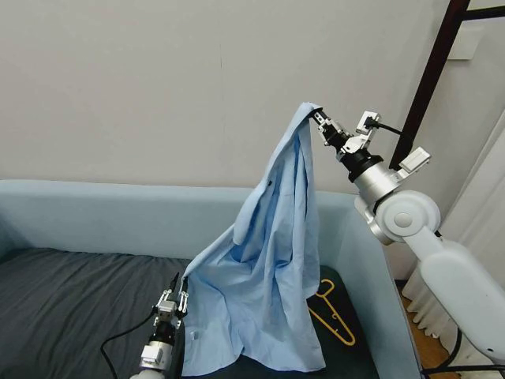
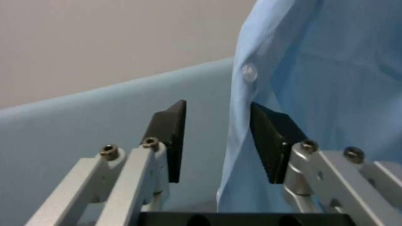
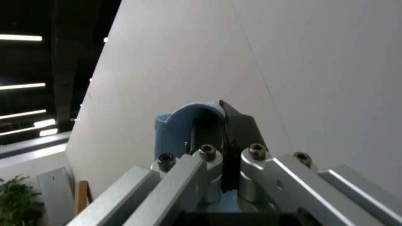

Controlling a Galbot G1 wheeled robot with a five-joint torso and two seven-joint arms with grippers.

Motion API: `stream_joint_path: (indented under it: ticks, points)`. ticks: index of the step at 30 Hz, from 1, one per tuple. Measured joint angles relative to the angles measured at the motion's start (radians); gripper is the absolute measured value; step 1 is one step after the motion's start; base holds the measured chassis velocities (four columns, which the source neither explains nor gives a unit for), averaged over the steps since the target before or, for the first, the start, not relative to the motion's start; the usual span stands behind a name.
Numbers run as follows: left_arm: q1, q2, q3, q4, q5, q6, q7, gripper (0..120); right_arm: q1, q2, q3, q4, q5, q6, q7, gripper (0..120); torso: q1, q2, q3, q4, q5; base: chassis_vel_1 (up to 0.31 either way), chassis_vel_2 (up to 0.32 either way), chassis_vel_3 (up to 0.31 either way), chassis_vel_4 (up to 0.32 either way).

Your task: Pick up the clothes from the sofa and hang them on the clothes hanger.

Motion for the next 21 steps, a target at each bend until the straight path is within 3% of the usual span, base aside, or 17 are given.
stream_joint_path:
  ticks: [3, 4, 5, 7, 9, 10, 11, 14, 18, 21]
  points:
    - [0.019, 0.009, -0.012, -0.001, 0.06, -0.033, 0.009, 53, 0.005, 0.009, -0.004, -0.007, -0.001, 0.0, 0.0, 0, 0.0, 0.0, 0.0, 0.0, 0.0, 0.0, 0.0, 0.0, 0.0]
    - [0.05, 0.028, -0.021, -0.039, 0.076, -0.09, 0.074, 65, 0.011, 0.019, -0.012, -0.019, -0.005, -0.001, 0.0, 0, 0.0, 0.0, 0.0, 0.0001, 0.0, 0.0, 0.0, 0.0, 0.0]
    - [0.05, 0.028, -0.021, -0.039, 0.076, -0.09, 0.074, 65, 0.011, 0.019, -0.012, -0.019, -0.005, -0.001, 0.0, 0, 0.0, 0.0, 0.0, 0.0001, 0.0, 0.0, 0.0, 0.0, 0.0]
    - [0.07, 0.047, -0.028, -0.088, 0.048, -0.123, 0.169, 72, 0.016, 0.024, -0.016, -0.029, -0.01, -0.001, -0.001, 0, 0.0, 0.0, 0.0, 0.0001, 0.0, 0.0, 0.0, 0.0, 0.0]
    - [0.076, 0.053, -0.029, -0.103, 0.042, -0.127, 0.195, 74, 0.017, 0.025, -0.017, -0.032, -0.011, -0.001, -0.002, 0, 0.0, 0.0, 0.0, 0.0001, 0.0001, 0.0, 0.0, 0.0, 0.0]
    - [0.083, 0.061, -0.029, -0.13, 0.029, -0.129, 0.237, 82, 0.019, 0.027, -0.018, -0.036, -0.012, -0.001, -0.002, 0, 0.0, 0.0, 0.0, 0.0001, 0.0002, 0.0, 0.0, 0.0, 0.0]
    - [0.083, 0.061, -0.029, -0.13, 0.029, -0.129, 0.237, 82, 0.019, 0.027, -0.018, -0.036, -0.012, -0.001, -0.002, 0, 0.0, 0.0, 0.0, 0.0001, 0.0002, 0.0, 0.0, 0.0, 0.0]
    - [0.096, 0.085, -0.019, -0.207, -0.058, -0.129, 0.381, 98, 0.021, 0.031, -0.021, -0.048, -0.017, -0.002, -0.006, 0, 0.0, 0.0, 0.0, 0.0001, 0.0003, 0.0, 0.0, 0.0, 0.0]
    - [0.066, 0.086, 0.001, -0.253, -0.147, -0.136, 0.501, 100, 0.021, 0.038, -0.026, -0.059, -0.026, -0.002, -0.011, 0, 0.0, 0.0, 0.0, -0.0001, 0.0003, 0.0, 0.0, 0.0, 0.0]
    - [0.033, 0.076, 0.015, -0.256, -0.167, -0.132, 0.519, 100, 0.02, 0.042, -0.031, -0.065, -0.032, -0.002, -0.011, 0, 0.0, 0.0, 0.0, -0.0002, 0.0002, 0.0, 0.0, 0.0, 0.0]
